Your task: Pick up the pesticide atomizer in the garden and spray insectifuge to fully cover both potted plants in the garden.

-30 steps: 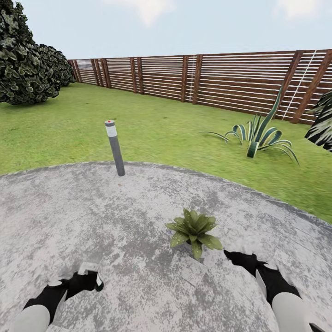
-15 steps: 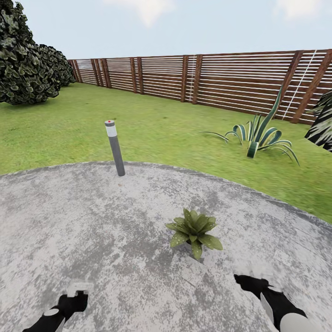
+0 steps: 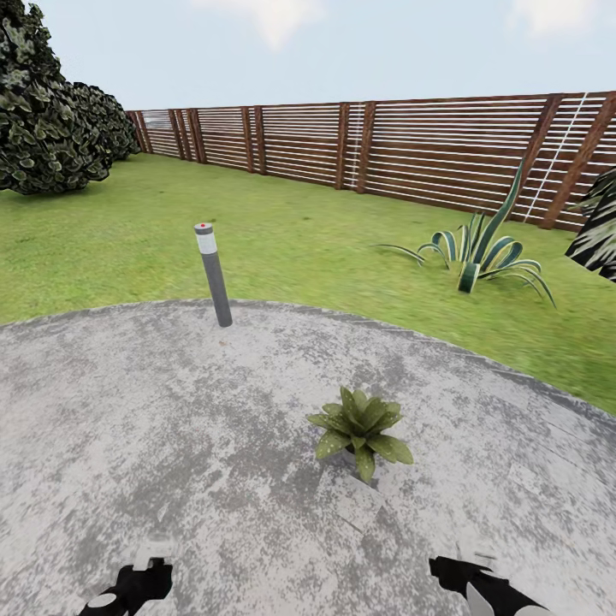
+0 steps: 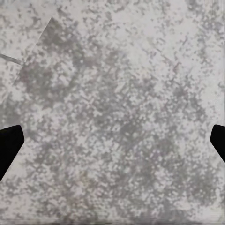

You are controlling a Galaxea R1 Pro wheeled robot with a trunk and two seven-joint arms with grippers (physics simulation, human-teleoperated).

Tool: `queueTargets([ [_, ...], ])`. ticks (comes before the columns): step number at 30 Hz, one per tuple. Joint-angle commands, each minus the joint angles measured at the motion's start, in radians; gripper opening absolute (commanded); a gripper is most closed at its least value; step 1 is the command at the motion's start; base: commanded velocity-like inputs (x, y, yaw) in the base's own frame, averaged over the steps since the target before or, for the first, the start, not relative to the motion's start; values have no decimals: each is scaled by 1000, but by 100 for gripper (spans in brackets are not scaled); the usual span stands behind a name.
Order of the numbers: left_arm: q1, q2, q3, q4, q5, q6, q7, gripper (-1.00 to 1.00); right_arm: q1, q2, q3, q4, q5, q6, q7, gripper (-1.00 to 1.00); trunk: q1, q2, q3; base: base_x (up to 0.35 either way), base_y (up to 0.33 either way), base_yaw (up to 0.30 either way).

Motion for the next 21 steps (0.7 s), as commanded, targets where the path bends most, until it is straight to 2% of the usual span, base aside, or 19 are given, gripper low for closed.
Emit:
queueTargets([
  [1,-1,0,9,2,-7,-3,-3,-100,-1,0,-8,3,9,0,1,100,0,0,-1,0,0,0],
  [21,0,0,9,6,-7,-3,-3,-100,0,0,-9,8,9,0,4,100,0,0,-1,0,0,0],
])
